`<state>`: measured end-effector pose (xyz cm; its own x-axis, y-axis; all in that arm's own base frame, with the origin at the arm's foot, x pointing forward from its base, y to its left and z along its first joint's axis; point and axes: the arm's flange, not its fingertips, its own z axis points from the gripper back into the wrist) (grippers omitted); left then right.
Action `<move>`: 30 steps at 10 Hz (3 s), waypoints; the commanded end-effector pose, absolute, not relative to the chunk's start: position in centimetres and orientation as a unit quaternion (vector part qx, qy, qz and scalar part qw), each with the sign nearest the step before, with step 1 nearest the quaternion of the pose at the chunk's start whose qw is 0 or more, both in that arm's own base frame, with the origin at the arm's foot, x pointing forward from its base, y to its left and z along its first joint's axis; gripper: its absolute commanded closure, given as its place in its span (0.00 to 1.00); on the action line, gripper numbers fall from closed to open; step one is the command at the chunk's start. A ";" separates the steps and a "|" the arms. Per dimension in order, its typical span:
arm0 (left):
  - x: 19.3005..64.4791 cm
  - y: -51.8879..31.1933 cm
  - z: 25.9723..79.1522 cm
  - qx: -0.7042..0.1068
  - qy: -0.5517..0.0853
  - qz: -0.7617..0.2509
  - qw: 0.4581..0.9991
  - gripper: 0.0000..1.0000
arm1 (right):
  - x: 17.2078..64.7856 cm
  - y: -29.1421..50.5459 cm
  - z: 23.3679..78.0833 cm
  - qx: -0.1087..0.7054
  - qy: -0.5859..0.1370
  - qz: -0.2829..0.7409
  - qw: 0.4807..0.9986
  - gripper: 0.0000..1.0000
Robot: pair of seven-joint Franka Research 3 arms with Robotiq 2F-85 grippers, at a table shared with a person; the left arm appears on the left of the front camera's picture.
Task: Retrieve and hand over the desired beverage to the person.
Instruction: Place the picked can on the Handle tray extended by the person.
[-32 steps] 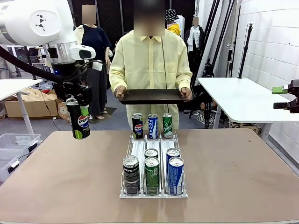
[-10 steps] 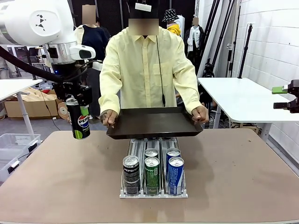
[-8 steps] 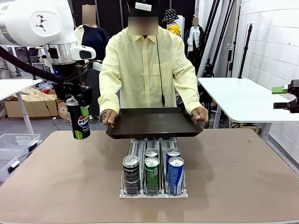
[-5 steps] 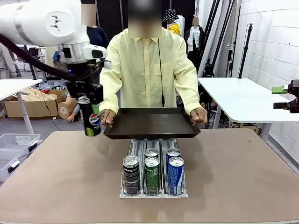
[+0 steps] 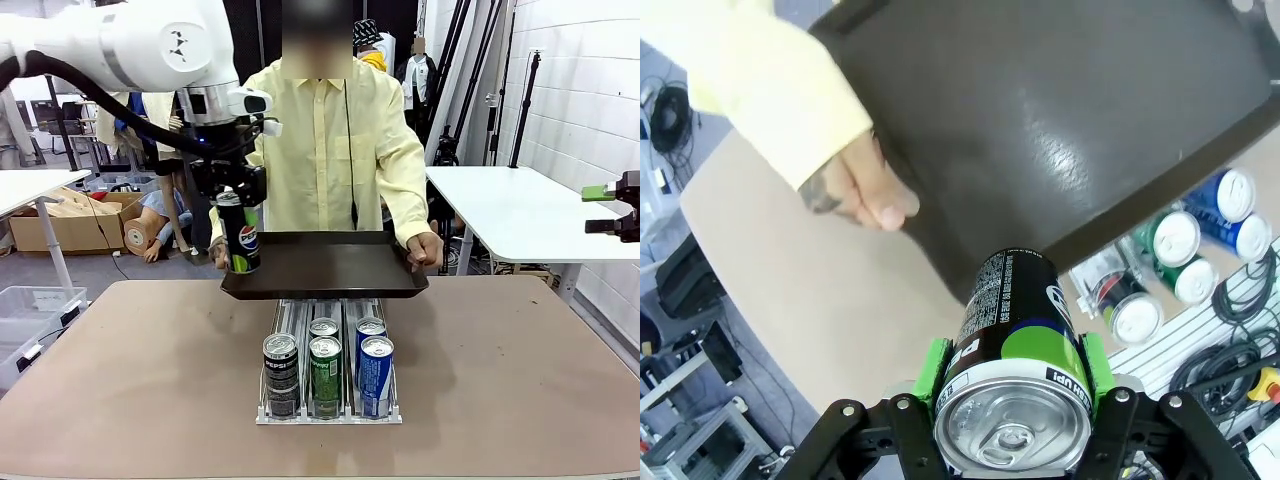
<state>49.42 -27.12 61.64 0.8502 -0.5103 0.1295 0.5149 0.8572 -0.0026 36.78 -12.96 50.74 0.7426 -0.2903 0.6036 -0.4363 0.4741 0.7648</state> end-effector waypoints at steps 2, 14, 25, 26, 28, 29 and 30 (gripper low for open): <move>52.2 -29.6 62.9 -0.015 -0.074 -0.269 0.960 1.00 | 36.9 -12.9 50.8 0.517 -0.358 0.047 0.777 0.00; 58.6 -31.5 57.1 -0.010 -0.066 -0.264 0.962 1.00 | 36.9 -12.9 50.8 0.517 -0.358 0.047 0.777 0.00; 59.3 -32.2 55.9 0.001 -0.034 -0.264 0.964 0.87 | 36.9 -12.9 50.8 0.517 -0.358 0.047 0.777 0.00; 59.3 -32.1 56.0 -0.002 -0.033 -0.265 0.964 0.69 | 36.9 -12.9 50.8 0.517 -0.358 0.047 0.777 0.00; 59.3 -32.1 56.1 0.000 -0.036 -0.265 0.964 0.29 | 36.9 -12.9 50.8 0.517 -0.358 0.047 0.777 0.00; 59.2 -32.1 56.2 0.002 -0.036 -0.265 0.964 0.10 | 36.9 -12.9 50.8 0.517 -0.358 0.047 0.777 0.00; 59.1 -32.2 56.4 0.004 -0.037 -0.263 0.964 0.00 | 36.9 -12.9 50.8 0.517 -0.358 0.047 0.777 0.00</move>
<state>58.62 -31.72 55.52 0.8492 -0.5218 0.0805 0.5234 0.8521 0.0026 36.78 -12.98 50.72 0.7426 -0.2907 0.6033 -0.4357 0.4743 0.7650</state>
